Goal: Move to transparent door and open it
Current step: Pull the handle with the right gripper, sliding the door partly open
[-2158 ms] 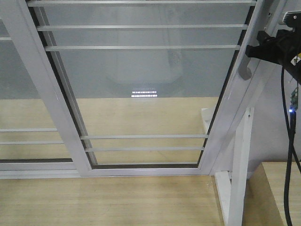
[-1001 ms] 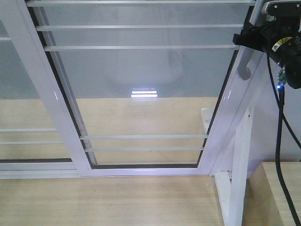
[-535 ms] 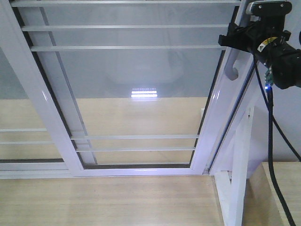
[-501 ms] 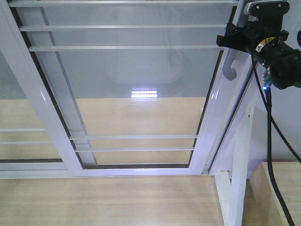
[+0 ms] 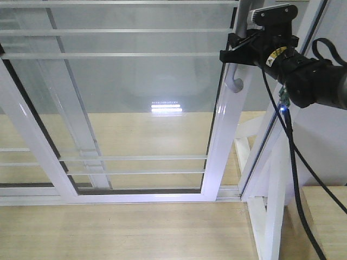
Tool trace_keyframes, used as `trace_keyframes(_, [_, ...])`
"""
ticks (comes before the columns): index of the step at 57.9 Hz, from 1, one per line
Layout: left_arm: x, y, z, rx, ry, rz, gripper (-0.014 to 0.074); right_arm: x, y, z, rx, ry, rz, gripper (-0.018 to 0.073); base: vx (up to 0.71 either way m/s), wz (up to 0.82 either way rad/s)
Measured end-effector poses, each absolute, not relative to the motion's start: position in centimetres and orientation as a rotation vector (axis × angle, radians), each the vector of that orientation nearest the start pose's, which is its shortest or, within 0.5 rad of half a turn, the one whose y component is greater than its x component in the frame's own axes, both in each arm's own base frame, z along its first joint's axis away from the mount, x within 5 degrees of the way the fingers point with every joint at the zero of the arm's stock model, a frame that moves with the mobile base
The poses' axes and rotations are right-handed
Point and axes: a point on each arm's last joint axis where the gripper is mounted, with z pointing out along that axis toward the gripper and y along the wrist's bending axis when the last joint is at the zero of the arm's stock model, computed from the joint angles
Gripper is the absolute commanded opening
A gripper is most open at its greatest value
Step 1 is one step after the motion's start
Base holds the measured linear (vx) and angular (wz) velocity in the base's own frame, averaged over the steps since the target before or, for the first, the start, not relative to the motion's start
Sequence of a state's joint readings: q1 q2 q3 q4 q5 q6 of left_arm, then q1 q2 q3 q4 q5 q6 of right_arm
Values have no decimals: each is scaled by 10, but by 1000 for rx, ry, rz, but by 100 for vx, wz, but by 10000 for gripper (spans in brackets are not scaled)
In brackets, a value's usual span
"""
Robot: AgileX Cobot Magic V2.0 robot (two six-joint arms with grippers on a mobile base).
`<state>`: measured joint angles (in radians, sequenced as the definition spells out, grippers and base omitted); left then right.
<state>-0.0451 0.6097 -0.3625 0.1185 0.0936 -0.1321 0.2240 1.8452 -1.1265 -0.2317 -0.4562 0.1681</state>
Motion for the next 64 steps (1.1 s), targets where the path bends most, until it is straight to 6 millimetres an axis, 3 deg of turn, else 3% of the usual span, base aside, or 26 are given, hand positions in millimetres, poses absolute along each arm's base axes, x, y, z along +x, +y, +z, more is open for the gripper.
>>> trace_keyframes(14, [130, -5, 275, 20, 1824, -32, 336, 396, 134, 237, -355, 1735, 287, 351, 0, 0])
trace_keyframes(24, [130, -5, 275, 20, 1824, -32, 336, 383, 168, 237, -459, 1713, 341, 351, 0, 0])
trace_keyframes(32, [130, -5, 275, 20, 1824, -32, 336, 378, 175, 240, -466, 1719, 361, 351, 0, 0])
trace_keyframes(43, [130, -5, 275, 20, 1824, -32, 336, 359, 164, 277, -441, 1766, 330, 351, 0, 0])
trace_keyframes(51, [130, -5, 275, 20, 1824, -32, 336, 327, 146, 314, -428, 1755, 301, 333, 0, 0])
trace_keyframes(56, [130, -5, 275, 20, 1824, -32, 337, 300, 131, 321, -411, 1751, 293, 314, 0, 0])
trace_keyframes(64, [130, -6, 275, 29, 1824, -35, 339, 253, 96, 312, -353, 1792, 259, 307, 0, 0])
